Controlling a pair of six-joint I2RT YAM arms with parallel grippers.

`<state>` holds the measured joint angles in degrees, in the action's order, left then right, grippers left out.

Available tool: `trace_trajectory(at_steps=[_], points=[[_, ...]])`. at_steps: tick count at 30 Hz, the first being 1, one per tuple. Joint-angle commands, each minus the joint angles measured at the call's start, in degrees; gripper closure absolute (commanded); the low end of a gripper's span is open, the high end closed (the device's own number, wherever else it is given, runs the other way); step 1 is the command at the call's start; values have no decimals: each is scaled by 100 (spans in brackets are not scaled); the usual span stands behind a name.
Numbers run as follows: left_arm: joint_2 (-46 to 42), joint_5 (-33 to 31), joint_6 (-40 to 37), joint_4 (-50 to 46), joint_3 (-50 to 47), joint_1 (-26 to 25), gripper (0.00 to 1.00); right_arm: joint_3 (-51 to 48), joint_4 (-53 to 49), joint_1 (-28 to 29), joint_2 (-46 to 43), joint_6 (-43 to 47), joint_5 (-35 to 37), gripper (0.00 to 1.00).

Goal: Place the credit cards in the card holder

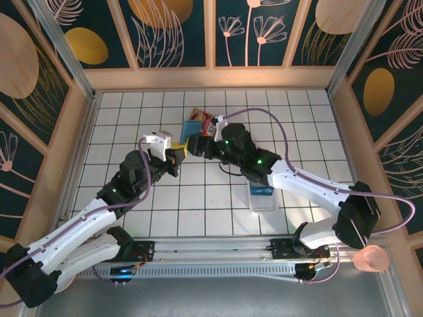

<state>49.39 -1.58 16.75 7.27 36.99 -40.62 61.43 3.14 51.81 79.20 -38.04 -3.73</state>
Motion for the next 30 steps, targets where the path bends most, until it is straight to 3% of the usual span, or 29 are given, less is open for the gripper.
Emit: trace_trajectory(at_steps=[1,13,18,26,30], points=[[-131,103,-19,174,1,-20,100,78,-204,-154,79,18,443,37],[-157,-237,42,25,10,-16,100,-353,-637,-521,-99,148,1210,59],[-98,-326,250,-68,10,-17,100,-621,-435,-567,-420,199,1005,57],[226,-246,1229,-480,93,-16,100,-1458,593,-566,-1283,383,37,51],[598,540,1708,-627,185,-24,100,-1941,1196,-567,-1737,119,-450,45]])
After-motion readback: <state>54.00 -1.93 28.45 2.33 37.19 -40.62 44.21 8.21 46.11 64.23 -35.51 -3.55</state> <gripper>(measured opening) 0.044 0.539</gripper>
